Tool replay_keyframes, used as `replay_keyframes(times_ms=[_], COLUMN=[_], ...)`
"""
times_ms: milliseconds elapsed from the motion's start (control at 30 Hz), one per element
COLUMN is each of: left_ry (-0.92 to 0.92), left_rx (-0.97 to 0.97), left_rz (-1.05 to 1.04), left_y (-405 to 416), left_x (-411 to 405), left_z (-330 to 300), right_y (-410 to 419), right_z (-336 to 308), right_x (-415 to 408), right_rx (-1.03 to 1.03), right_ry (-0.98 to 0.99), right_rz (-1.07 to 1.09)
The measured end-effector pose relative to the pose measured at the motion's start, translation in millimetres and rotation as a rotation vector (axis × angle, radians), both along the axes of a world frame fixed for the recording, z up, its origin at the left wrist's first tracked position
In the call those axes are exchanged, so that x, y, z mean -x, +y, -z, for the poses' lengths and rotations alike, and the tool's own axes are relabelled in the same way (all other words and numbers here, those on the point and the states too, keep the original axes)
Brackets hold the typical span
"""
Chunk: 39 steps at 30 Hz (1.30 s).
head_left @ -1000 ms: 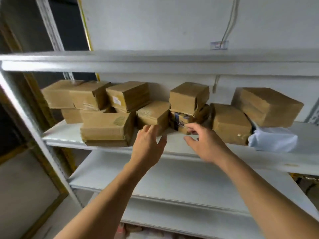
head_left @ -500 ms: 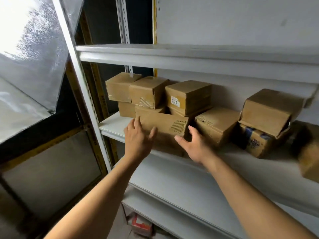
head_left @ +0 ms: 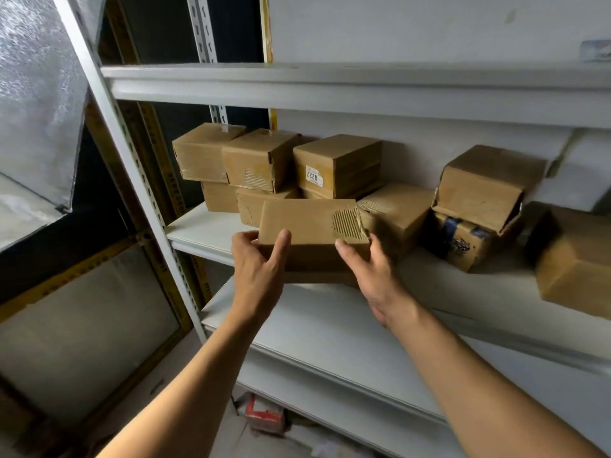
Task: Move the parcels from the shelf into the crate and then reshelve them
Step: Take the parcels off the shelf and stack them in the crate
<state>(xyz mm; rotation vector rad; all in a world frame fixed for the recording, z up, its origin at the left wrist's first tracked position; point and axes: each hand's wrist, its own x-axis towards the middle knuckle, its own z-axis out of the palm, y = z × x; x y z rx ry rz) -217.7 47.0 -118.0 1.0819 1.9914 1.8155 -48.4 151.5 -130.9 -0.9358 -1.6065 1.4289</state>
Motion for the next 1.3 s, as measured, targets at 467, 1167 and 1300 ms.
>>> replay_keyframes(times_ms=[467, 1167, 1300], left_ry=[-0.323, -0.33, -0.045], left_rx=[0.118, 0.678, 0.884], left_rz=[0.554, 1.626, 1.929], left_y=[-11, -39, -59], left_x=[-196, -585, -615], left_z=[-7, 141, 187], right_y=[-76, -300, -367], right_z=[-4, 124, 165], right_x=[-261, -539, -548], right_rx=[0.044, 0.224, 0.297], right_ry=[0.205, 0.245, 0.265], right_rz=[0.551, 1.456, 1.581])
